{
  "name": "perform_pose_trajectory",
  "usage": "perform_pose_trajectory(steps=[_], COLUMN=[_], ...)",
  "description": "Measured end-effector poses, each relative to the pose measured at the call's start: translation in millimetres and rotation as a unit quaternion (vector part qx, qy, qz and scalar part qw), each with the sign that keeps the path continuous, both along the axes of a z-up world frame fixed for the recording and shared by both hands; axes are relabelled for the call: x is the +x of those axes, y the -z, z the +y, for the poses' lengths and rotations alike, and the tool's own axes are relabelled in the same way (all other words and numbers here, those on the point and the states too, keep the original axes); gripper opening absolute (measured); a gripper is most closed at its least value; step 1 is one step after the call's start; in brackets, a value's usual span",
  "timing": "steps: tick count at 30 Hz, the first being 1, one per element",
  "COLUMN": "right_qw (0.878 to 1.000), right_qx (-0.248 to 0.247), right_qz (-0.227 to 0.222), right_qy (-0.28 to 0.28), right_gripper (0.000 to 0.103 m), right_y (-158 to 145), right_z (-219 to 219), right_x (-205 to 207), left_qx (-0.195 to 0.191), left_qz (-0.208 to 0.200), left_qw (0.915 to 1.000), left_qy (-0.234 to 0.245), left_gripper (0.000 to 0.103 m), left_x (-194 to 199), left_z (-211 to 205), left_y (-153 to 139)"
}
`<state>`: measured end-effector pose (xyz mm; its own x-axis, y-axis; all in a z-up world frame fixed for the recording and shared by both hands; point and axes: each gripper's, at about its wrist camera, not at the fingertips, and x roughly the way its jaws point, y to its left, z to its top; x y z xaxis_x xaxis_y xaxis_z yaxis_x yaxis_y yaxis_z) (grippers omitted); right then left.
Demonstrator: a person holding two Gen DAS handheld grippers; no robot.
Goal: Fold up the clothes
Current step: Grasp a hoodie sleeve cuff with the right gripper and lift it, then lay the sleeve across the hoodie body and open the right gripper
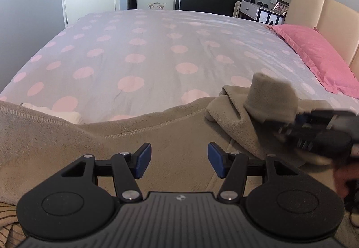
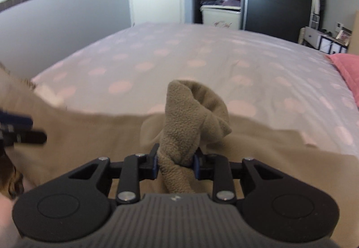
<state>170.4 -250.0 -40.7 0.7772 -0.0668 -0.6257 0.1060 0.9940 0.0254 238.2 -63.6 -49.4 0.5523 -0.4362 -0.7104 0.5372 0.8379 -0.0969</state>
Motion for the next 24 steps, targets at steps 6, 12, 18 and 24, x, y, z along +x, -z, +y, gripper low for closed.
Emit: perform_pose_trajectory(steps=[6, 12, 18, 24], right_qw=[0.998, 0.996, 0.998, 0.988], right_qx=[0.008, 0.005, -0.057, -0.056], right_qz=[0.008, -0.034, -0.022, -0.023], right_qy=[-0.063, -0.080, 0.003, 0.142], right_gripper=[0.063, 0.069, 0.045, 0.033], right_y=[14, -14, -11, -6], right_z=[11, -9, -74, -167], right_x=[-23, -89, -145, -197], left_qx=[-0.034, -0.081, -0.064, -0.021], left_qz=[0.018, 0.038, 0.071, 0.101], left_qw=[0.9991, 0.9944, 0.9933, 0.9929], left_qy=[0.018, 0.057, 0.066, 0.059], left_gripper=[0.054, 0.055, 0.053, 0.007], left_x=[-2, -10, -8, 15], left_z=[-16, -43, -85, -110], left_y=[0, -7, 15, 51])
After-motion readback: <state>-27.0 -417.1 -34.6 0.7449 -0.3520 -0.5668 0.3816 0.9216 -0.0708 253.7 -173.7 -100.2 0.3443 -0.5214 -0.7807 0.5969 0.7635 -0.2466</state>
